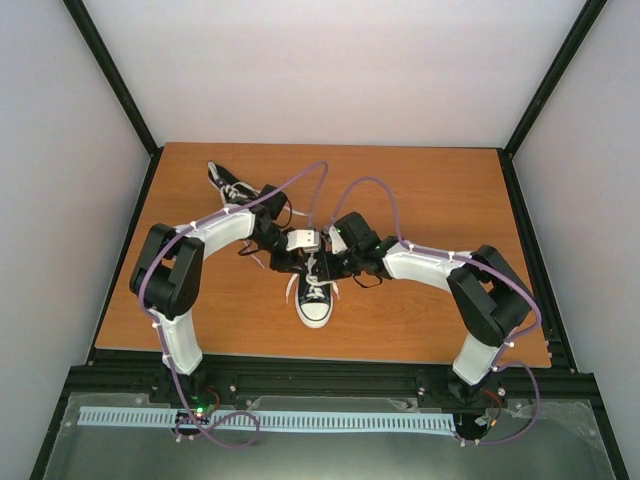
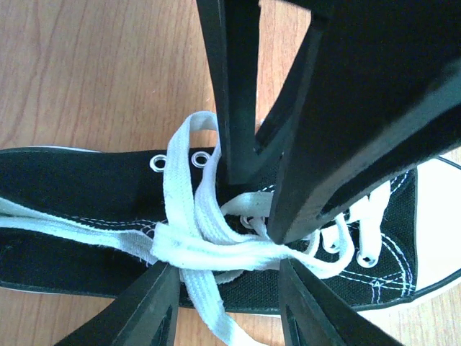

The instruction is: Tie the shoes

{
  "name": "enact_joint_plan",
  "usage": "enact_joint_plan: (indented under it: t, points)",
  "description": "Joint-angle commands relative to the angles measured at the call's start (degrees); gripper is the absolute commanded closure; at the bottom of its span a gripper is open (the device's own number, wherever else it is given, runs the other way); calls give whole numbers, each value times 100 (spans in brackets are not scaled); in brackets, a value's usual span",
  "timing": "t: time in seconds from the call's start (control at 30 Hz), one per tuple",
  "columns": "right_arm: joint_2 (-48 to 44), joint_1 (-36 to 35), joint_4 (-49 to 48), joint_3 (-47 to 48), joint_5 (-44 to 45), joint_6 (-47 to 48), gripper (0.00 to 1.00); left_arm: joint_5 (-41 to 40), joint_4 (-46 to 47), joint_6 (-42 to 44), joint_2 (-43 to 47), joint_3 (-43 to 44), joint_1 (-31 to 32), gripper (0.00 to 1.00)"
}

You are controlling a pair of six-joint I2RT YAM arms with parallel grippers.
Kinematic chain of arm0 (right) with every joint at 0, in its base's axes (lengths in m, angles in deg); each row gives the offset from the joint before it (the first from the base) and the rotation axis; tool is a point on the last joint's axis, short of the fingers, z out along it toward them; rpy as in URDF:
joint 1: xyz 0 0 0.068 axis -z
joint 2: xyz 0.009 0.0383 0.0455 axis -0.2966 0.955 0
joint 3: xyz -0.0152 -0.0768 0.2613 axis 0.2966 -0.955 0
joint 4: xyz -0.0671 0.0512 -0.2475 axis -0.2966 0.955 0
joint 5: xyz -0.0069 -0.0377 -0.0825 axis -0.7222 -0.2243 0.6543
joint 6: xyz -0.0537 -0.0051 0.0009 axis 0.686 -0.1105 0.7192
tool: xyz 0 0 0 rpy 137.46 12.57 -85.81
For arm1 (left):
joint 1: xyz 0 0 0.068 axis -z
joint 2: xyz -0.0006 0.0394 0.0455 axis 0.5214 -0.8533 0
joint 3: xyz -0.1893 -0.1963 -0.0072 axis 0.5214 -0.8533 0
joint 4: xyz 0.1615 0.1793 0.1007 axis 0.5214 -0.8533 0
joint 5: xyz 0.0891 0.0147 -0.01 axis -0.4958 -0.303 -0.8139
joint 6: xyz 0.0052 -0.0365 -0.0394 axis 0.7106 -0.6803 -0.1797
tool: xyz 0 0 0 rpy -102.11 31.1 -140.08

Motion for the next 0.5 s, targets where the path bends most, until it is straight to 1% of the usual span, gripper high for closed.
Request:
enact_joint_plan:
  t: [0.0, 0.2, 0.37, 0.47]
  points:
    - [-282, -1, 301, 120, 344, 154, 72, 139, -74, 94, -97, 209, 45, 59]
    - [-244, -1, 251, 0, 252, 129, 72, 136, -78, 86, -97, 221, 50, 59]
    - [-64, -1, 52, 47, -62, 68, 72, 125, -93, 76, -101, 222, 58, 59]
    - [44, 1, 44, 55, -22, 59, 72, 123, -91, 79, -99, 215, 58, 59]
